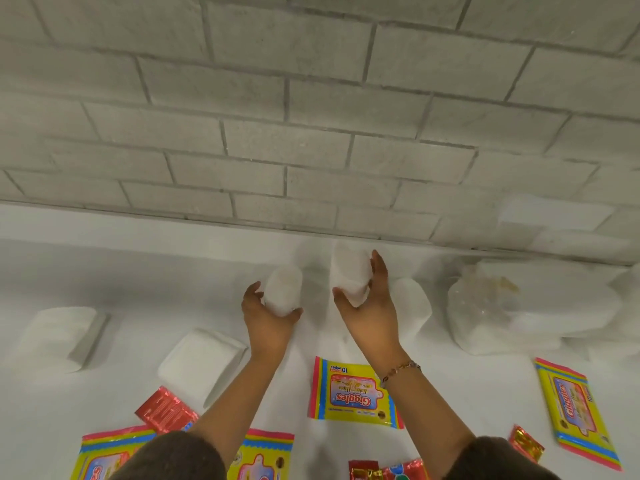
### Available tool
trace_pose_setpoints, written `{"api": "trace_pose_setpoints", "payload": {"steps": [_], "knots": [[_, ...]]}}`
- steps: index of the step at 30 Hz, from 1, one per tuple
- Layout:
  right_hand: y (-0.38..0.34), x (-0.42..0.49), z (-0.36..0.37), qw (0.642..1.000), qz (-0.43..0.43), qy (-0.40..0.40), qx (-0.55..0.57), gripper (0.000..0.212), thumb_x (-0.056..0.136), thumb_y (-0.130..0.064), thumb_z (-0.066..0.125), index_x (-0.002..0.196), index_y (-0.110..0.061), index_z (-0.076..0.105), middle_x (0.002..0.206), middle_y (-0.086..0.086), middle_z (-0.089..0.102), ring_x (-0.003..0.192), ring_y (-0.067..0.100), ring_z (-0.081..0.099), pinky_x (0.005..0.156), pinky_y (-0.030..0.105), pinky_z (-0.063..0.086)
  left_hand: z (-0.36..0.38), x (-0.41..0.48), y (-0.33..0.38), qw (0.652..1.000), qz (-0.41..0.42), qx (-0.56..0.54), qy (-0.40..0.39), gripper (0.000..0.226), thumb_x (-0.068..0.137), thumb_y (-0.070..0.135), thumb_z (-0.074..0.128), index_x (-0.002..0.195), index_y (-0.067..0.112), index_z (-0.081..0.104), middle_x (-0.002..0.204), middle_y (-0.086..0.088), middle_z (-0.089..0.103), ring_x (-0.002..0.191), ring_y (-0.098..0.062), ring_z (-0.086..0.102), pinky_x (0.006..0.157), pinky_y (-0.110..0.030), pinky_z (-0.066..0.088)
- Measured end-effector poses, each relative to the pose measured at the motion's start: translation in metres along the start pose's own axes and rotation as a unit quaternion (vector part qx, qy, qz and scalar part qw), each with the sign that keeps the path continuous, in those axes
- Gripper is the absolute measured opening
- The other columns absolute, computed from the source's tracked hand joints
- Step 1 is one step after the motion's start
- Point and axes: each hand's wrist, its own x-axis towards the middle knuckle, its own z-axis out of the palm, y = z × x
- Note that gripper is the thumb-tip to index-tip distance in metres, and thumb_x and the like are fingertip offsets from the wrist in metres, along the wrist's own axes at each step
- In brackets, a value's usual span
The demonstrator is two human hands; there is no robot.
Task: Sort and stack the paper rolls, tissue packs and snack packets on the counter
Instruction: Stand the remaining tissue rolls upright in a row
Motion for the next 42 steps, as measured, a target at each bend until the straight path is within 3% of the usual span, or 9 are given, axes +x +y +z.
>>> {"api": "trace_pose_setpoints", "payload": {"steps": [6,9,14,19,26,32,37,40,42], "knots": [[0.007,-0.028,-0.01,0.999,-0.035,0.032,0.02,0.076,0.08,-0.034,0.067,0.141,-0.028,0.022,0.146,-0.003,0.034,0.132,0.017,0.038,0.106,0.041,0.041,-0.044,-0.014,0.011,0.995,0.096,0.029,-0.013,0.076,0.067,0.009,0.079,0.132,0.01,0.04,0.13,-0.012,0.046,0.118,-0.019,0.045,0.099,-0.027,0.037],[0.011,-0.054,-0.011,0.999,-0.038,0.006,0.012,0.063,0.084,-0.028,0.063,0.137,-0.029,0.028,0.142,-0.006,0.038,0.129,0.013,0.039,0.106,0.04,0.042,-0.083,-0.021,0.009,0.991,0.123,0.055,-0.003,0.053,0.076,0.007,0.07,0.124,0.015,0.049,0.127,-0.007,0.048,0.112,-0.009,0.043,0.098,-0.023,0.034],[0.029,-0.096,-0.006,0.996,-0.002,-0.086,-0.039,0.046,0.088,-0.023,0.057,0.131,-0.028,0.04,0.134,-0.005,0.046,0.125,0.013,0.044,0.099,0.031,0.044,-0.138,-0.028,-0.018,0.986,0.08,0.144,0.022,0.037,0.078,0.008,0.066,0.114,0.015,0.059,0.124,-0.011,0.053,0.117,-0.025,0.047,0.097,-0.027,0.035],[0.037,-0.121,-0.006,0.991,0.001,-0.116,-0.068,0.038,0.088,-0.022,0.057,0.125,-0.023,0.049,0.124,-0.005,0.055,0.115,0.013,0.051,0.093,0.026,0.043,-0.156,-0.031,-0.038,0.98,-0.037,0.195,-0.01,0.062,0.078,0.028,0.071,0.131,0.012,0.043,0.133,-0.016,0.048,0.122,-0.034,0.044,0.104,-0.047,0.036],[0.04,-0.132,-0.009,0.989,0.006,-0.124,-0.078,0.031,0.089,-0.024,0.057,0.119,-0.019,0.056,0.121,-0.002,0.06,0.105,0.01,0.055,0.088,0.023,0.044,-0.152,-0.038,-0.036,0.974,-0.107,0.195,-0.042,0.092,0.067,0.035,0.08,0.14,0.012,0.029,0.139,-0.018,0.037,0.122,-0.036,0.044,0.099,-0.05,0.041],[0.042,-0.128,-0.017,0.989,0.028,-0.121,-0.075,0.025,0.09,-0.027,0.056,0.114,-0.021,0.057,0.117,-0.003,0.061,0.094,0.006,0.055,0.079,0.019,0.048,-0.14,-0.049,0.005,0.987,0.033,0.155,-0.038,0.065,0.069,0.011,0.077,0.127,0.016,0.048,0.127,-0.015,0.04,0.1,-0.027,0.052,0.082,-0.028,0.04],[0.049,-0.127,-0.02,0.99,0.043,-0.118,-0.065,0.023,0.09,-0.029,0.054,0.111,-0.022,0.058,0.114,-0.004,0.062,0.094,0.008,0.058,0.073,0.011,0.046,-0.122,-0.033,0.071,0.985,0.146,0.09,0.03,0.063,0.067,0.013,0.075,0.124,0.018,0.049,0.125,-0.008,0.041,0.087,-0.012,0.048,0.078,-0.022,0.039],[0.051,-0.124,-0.022,0.99,0.051,-0.112,-0.063,0.022,0.09,-0.029,0.054,0.111,-0.023,0.058,0.114,-0.003,0.063,0.095,0.009,0.06,0.08,0.021,0.052,-0.098,-0.015,0.099,0.975,0.194,0.11,0.015,0.06,0.069,0.018,0.073,0.124,0.021,0.048,0.127,-0.005,0.04,0.086,-0.013,0.051,0.076,-0.024,0.044],[0.053,-0.122,-0.024,0.991,0.051,-0.11,-0.062,0.021,0.09,-0.028,0.054,0.11,-0.024,0.058,0.112,-0.005,0.063,0.091,0.008,0.06,0.075,0.015,0.051,-0.079,-0.005,0.107,0.967,0.208,0.146,-0.007,0.058,0.072,0.021,0.071,0.125,0.024,0.046,0.128,-0.003,0.038,0.085,-0.013,0.051,0.072,-0.025,0.044]]}}
